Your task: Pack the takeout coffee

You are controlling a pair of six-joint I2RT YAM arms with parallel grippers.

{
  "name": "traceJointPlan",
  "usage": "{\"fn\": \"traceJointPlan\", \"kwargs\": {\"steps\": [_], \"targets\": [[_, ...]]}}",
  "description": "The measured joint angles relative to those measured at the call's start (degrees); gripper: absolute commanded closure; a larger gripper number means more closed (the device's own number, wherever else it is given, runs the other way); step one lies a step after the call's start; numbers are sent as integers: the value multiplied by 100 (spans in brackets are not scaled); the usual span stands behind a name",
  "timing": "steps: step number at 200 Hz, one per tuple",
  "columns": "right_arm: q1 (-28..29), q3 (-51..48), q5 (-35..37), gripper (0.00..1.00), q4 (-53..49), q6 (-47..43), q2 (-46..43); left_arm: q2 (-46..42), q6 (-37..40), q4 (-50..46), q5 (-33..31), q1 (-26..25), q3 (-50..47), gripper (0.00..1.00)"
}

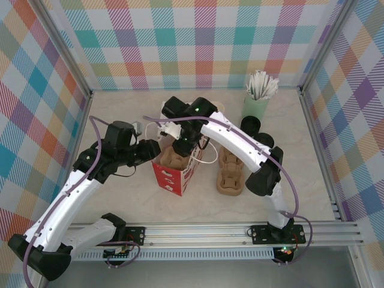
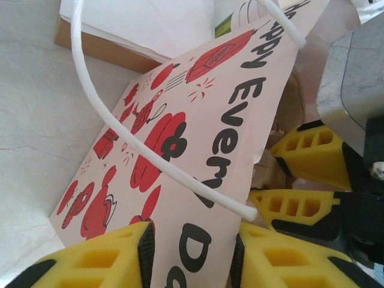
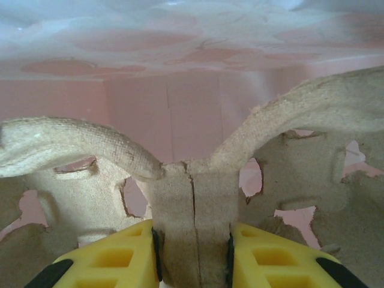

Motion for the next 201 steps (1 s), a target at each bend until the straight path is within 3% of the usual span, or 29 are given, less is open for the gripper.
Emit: {"fn": "traceJointPlan", "kwargs": {"steps": [28,104,201], "targets": [[0,195,-59,70,0,-2,37,-9,46,127,87,0,-79,81],[0,546,-42,71,-63,-46,127,-9,302,214,341,0,-83,94],[9,675,9,70,-125,-540,256,-9,719,232,636,0,-26,97]]}}
